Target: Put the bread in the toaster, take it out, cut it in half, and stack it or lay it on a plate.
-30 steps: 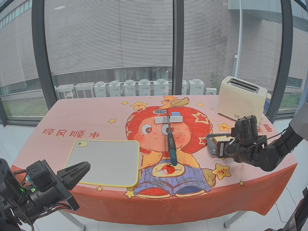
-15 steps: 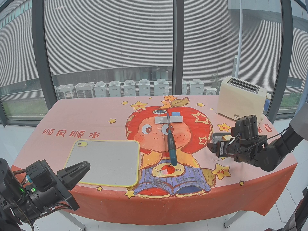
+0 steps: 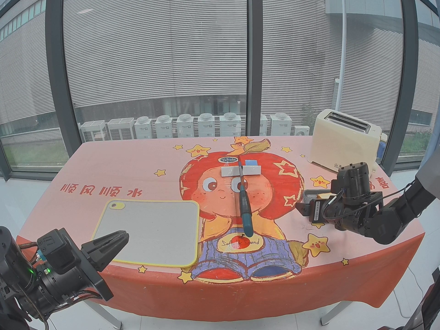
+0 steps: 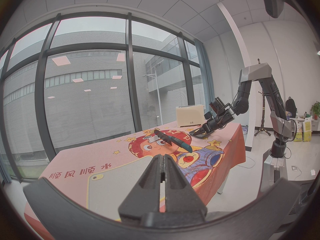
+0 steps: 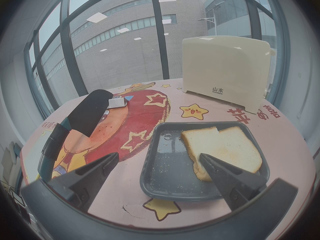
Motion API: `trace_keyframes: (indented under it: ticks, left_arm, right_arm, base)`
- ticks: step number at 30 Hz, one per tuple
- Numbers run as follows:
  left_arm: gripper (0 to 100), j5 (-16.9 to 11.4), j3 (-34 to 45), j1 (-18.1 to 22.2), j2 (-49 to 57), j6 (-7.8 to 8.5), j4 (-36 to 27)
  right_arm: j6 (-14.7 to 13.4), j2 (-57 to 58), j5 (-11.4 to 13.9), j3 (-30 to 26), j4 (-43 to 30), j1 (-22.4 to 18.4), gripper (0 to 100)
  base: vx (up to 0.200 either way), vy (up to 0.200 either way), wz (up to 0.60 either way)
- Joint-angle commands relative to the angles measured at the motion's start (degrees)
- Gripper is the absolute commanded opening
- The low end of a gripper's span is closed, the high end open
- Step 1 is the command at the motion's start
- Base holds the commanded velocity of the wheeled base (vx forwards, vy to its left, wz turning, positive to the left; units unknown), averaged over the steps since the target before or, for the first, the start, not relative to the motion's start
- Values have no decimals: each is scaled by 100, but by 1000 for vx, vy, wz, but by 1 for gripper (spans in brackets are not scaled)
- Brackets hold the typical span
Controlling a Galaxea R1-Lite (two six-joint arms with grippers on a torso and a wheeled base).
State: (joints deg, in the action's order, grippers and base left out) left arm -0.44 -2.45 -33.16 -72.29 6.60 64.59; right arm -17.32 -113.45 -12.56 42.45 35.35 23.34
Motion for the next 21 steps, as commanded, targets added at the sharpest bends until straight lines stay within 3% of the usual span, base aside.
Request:
trace_keyframes:
  ticks: [1, 21]
  left_arm:
    - [0, 0, -1, 2, -4, 0, 1]
    - [0, 9, 52, 20, 4, 88, -7]
  right_arm:
    - [1, 95, -1, 0, 7, 3, 100]
    - [27, 262, -36, -52, -2, 30, 100]
  base:
    - [0, 0, 0]
    - [0, 0, 0]
